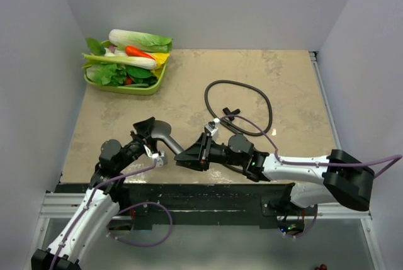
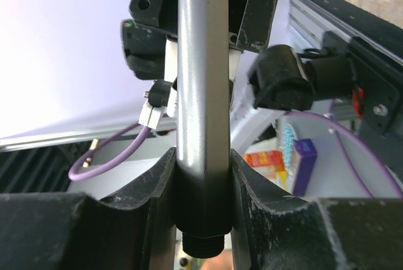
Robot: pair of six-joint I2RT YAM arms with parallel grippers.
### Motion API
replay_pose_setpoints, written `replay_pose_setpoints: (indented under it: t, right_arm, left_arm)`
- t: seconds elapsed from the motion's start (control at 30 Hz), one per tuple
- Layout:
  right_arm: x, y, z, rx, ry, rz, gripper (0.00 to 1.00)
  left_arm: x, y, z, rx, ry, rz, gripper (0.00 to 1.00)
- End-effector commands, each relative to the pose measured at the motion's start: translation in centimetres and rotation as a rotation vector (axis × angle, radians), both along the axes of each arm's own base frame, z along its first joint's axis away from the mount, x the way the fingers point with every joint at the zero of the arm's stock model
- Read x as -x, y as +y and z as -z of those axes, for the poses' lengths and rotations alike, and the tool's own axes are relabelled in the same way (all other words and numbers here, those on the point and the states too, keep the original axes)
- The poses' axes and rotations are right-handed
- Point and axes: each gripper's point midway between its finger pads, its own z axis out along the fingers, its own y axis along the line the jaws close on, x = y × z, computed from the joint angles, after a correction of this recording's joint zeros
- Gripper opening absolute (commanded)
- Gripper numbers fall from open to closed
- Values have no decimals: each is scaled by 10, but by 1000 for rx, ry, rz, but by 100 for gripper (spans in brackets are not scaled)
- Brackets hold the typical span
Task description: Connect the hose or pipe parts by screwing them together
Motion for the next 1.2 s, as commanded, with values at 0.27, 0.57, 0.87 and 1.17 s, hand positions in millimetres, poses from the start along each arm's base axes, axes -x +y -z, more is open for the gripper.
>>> replay_pose_setpoints:
  t: [0.27,0.57,0.87,1.17]
  right_arm:
    - [-78,-87,3,549,-391,180,67]
    - [-72,-62,-6,462,-513,5,63]
    - [-35,-17,-28,245,-618,-193,62]
    - [1,16,-25,138,-609,-270,59]
  left_arm:
    - [1,13,3,-47,-147,-65,0]
    - [11,1,-22,43,-196,8,0]
    - [46,-22,-47,-7,-403,199,0]
    - [47,-30,-42,-61,-440,248,0]
